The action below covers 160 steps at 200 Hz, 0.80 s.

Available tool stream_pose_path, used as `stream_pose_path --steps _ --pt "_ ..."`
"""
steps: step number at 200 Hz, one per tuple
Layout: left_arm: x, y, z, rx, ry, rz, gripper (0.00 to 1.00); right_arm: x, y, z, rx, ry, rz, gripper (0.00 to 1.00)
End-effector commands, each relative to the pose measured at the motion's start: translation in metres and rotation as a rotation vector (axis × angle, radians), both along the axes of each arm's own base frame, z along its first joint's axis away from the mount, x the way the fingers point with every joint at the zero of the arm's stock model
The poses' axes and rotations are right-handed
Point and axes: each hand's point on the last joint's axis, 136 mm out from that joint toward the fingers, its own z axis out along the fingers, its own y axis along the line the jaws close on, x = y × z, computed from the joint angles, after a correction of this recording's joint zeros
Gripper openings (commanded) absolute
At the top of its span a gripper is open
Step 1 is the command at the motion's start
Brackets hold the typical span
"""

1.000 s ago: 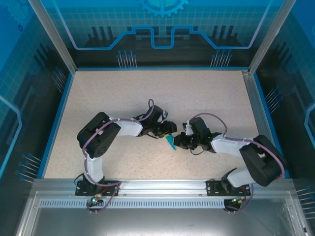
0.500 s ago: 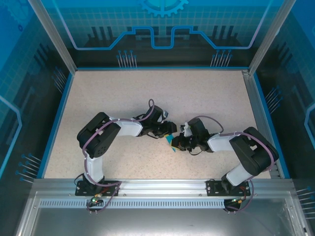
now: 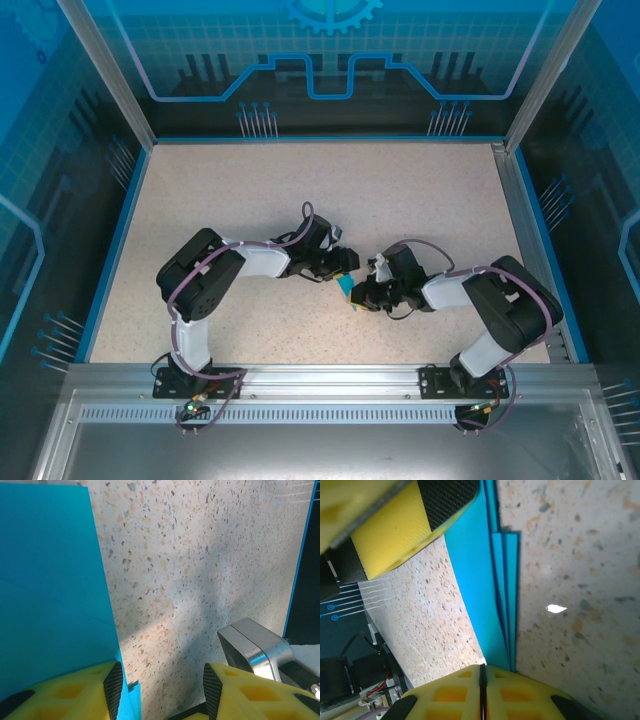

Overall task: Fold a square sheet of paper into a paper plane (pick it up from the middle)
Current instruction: Fold the wing for the fifth time at the center of the table.

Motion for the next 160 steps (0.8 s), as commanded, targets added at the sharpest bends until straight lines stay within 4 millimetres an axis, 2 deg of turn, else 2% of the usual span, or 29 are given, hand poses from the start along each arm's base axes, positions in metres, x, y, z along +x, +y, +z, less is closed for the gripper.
stream_pose_path --steps 1,49,100,160 --pt "-0.012 0.007 -0.014 0.046 0.056 -0.017 0.5 -0.044 -0.031 -0.037 -0.169 0.178 0.027 0.09" --pt "-0.012 0.006 -0.015 0.049 0.059 -0.019 0.5 -0.059 -0.043 -0.044 -0.293 0.205 0.07 0.08" --pt "-0.011 0.005 -0.018 0.055 0.069 -0.016 0.5 -0.064 -0.031 -0.032 -0.231 0.195 0.114 0.09" --pt "-0.014 0.008 -0.027 0.08 0.097 -0.013 0.47 -0.07 -0.029 -0.028 -0.222 0.206 0.133 0.11"
